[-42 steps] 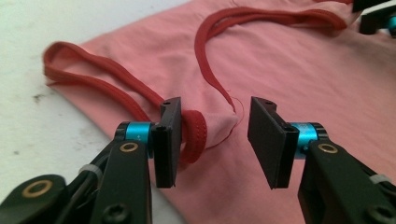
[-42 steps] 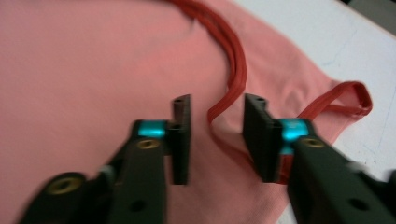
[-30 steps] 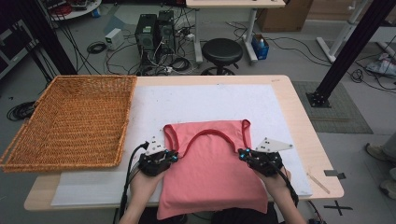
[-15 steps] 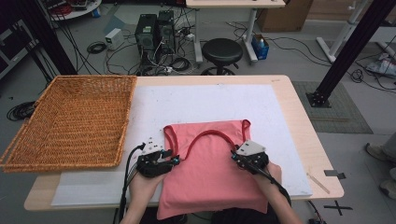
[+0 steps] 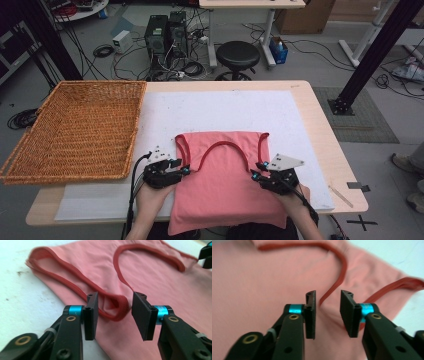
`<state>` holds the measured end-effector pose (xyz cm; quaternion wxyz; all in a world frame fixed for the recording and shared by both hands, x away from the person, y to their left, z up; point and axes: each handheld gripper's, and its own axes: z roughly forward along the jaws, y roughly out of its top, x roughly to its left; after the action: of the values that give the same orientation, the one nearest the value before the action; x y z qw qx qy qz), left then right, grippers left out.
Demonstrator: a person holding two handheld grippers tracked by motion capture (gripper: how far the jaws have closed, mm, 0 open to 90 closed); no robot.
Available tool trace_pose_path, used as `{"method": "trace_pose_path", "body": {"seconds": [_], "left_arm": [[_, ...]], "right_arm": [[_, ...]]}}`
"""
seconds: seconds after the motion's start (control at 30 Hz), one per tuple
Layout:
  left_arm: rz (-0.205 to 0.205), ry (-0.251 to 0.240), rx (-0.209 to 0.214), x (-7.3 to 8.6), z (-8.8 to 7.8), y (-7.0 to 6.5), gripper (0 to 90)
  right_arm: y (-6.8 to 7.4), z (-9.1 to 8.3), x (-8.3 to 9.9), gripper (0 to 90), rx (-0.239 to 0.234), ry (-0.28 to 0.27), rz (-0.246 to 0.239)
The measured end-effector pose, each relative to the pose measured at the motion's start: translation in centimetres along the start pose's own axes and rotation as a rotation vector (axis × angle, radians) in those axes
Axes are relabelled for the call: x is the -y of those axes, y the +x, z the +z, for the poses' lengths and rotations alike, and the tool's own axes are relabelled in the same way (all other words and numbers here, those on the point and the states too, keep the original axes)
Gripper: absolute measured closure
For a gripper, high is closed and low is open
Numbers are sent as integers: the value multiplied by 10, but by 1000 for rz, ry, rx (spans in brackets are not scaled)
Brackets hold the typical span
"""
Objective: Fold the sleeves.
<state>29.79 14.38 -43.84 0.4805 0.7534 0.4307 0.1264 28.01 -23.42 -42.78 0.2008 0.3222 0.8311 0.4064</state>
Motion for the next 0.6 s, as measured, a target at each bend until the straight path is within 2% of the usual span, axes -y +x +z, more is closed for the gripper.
{"method": "trace_pose_path", "body": {"seconds": [0.03,0.1,0.13,0.23,0.33,0.4,0.47,0.5,0.57,0.6], "left_arm": [[-16,-15,2,-2,1,3,547],[-36,-30,-10,-10,5,10,532],[-38,-34,-21,-14,8,13,517],[-63,-55,-61,-28,19,24,483],[-93,-57,-103,-40,32,39,458],[-115,-33,-132,-45,43,50,438],[-142,-8,-149,-49,53,59,432],[-142,-8,-149,-49,53,59,430],[-161,50,-166,-52,65,68,427],[-173,64,-166,-52,69,71,427]], "right_arm": [[-6,-4,-1,650,-5,-30,23],[-23,-9,-5,584,-15,-99,112],[-33,-9,-7,555,5,-113,149],[-69,4,-13,504,3,-122,284],[-100,24,-19,469,44,-106,388],[-113,39,-21,458,79,-61,421],[-121,52,-21,458,88,-33,437],[-121,52,-21,458,88,-33,437],[-127,68,-23,459,80,16,435],[-129,73,-23,460,86,31,428]]}}
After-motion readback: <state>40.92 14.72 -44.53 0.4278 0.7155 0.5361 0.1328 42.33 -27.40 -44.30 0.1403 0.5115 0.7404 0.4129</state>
